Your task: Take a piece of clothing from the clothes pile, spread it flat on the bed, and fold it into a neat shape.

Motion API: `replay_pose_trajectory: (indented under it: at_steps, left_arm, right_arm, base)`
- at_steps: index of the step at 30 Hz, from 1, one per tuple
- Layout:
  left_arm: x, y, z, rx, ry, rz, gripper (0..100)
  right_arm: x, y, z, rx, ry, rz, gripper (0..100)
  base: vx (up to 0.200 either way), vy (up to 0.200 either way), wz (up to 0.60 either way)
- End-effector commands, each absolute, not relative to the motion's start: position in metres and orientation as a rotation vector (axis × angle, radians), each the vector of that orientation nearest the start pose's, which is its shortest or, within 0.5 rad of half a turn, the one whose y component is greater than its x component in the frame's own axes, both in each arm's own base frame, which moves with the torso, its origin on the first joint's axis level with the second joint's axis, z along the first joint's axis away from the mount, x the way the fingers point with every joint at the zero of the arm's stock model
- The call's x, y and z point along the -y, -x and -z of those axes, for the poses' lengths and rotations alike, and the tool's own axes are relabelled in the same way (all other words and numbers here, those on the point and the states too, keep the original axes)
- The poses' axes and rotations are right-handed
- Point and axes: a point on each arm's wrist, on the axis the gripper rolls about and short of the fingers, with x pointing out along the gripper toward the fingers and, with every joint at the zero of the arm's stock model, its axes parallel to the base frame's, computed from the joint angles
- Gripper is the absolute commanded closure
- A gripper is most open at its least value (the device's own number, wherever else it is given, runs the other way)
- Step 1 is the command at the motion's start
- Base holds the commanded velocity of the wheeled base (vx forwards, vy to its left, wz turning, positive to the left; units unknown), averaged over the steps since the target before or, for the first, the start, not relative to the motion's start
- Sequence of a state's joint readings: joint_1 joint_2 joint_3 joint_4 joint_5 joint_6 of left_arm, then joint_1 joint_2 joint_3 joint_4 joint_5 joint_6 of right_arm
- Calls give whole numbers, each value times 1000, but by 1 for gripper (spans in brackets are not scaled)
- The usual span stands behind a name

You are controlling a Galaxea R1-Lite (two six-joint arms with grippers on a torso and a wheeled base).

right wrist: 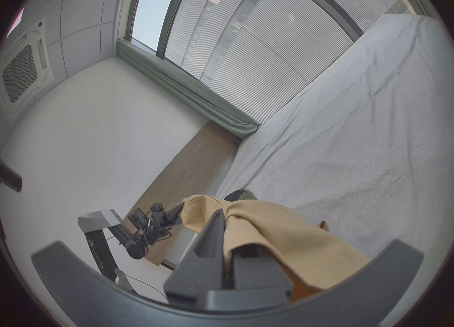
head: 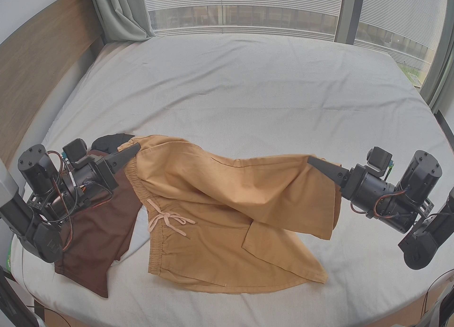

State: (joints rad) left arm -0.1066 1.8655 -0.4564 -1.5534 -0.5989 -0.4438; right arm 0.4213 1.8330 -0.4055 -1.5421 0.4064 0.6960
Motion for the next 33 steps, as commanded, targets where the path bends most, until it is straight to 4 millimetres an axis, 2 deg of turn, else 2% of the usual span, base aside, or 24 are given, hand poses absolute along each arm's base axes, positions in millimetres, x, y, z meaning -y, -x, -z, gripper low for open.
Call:
replay_pose_trajectory:
  at_steps: [1,22,33]
  left_arm:
    - [41,-292,-127,-54,386,700,100]
    - [19,-304,-126,-23,380,623,100]
    - [15,-308,-126,-18,382,607,100]
  right_arm:
    - [-114,-254,-144,-151,-669,-814,100]
    - [-80,-279,-142,-93,-668,-682,100]
    - [-74,-282,-144,-77,-666,-664,100]
  base:
    - [0,0,0]
    - [0,0,0]
    - [0,0,0]
